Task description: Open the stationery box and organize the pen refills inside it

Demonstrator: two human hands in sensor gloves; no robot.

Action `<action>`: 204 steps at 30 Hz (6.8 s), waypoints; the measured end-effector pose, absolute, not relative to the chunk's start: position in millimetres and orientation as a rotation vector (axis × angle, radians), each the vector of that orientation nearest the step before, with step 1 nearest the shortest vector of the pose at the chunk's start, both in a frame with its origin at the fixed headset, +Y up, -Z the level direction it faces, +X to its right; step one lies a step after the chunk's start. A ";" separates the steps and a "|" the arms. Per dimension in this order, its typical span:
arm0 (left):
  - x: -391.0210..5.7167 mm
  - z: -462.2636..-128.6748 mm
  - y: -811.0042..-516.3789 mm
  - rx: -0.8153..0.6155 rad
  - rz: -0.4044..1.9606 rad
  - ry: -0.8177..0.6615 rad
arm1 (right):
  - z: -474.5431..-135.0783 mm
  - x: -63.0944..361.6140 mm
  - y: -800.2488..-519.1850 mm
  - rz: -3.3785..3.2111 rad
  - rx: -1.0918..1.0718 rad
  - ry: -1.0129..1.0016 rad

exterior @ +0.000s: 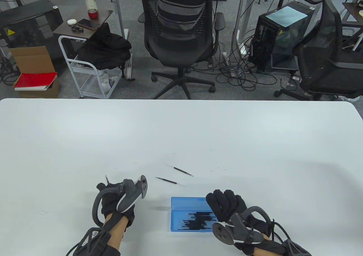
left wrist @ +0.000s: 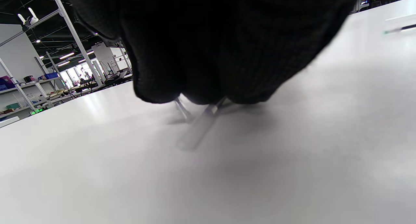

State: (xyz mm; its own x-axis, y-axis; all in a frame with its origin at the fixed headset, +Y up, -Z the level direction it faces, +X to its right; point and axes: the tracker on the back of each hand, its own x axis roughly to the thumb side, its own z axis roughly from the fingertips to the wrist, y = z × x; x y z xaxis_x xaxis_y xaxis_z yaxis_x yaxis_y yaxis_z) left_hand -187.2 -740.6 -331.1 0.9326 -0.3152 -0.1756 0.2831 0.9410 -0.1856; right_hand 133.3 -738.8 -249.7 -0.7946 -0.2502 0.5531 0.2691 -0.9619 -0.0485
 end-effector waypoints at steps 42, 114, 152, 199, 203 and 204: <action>-192.5 -327.6 -746.9 -0.082 -0.228 0.252 | -249.7 132.8 -739.0 -2.739 -0.836 -0.046; 18.3 -219.9 -740.3 0.208 -0.455 -0.789 | -250.3 133.2 -739.5 -2.741 -0.839 -0.046; -144.2 -291.5 -674.3 0.130 -0.193 0.109 | -249.3 132.8 -739.4 -2.737 -0.831 -0.038; -222.9 -360.2 -751.9 -0.187 -0.200 0.546 | -249.6 133.1 -739.5 -2.743 -0.835 -0.044; -224.4 -360.3 -753.6 -0.172 -0.182 0.561 | -249.6 133.1 -739.5 -2.743 -0.835 -0.044; -224.5 -359.8 -752.9 -0.170 -0.182 0.561 | -249.6 133.1 -739.5 -2.743 -0.835 -0.044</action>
